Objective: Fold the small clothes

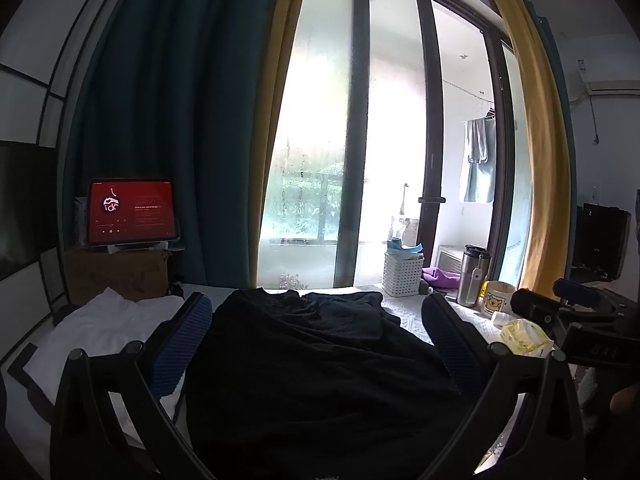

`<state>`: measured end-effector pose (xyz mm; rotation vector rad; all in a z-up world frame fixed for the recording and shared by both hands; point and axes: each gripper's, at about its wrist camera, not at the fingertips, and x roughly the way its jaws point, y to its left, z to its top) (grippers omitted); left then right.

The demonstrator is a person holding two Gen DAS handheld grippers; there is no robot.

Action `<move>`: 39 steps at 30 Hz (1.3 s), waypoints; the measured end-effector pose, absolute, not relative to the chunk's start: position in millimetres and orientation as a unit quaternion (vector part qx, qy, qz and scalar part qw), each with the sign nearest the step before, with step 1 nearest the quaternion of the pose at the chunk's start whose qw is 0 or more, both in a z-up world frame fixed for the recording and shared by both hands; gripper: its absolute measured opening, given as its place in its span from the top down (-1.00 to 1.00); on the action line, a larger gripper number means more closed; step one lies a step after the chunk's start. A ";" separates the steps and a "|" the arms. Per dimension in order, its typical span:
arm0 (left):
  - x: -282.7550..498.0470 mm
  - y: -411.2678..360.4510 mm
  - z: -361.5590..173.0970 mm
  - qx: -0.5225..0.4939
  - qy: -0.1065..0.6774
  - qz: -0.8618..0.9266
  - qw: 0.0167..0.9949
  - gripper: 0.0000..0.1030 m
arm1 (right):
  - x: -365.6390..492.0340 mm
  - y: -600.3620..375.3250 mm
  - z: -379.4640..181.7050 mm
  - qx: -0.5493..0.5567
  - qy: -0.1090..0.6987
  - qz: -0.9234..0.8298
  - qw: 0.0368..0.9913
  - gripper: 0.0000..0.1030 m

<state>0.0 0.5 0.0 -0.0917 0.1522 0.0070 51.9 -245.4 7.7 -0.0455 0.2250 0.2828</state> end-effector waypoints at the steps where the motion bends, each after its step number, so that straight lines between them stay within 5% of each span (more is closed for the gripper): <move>1: -0.3 0.8 -0.2 -0.047 0.076 0.003 0.996 -1.00 | 51.3 -244.5 8.7 -0.024 0.110 0.140 0.984 -1.00; 39: -4.1 4.7 -1.6 -0.047 0.061 0.002 0.997 -1.00 | 49.9 -246.8 4.2 -0.031 0.111 0.135 0.984 -1.00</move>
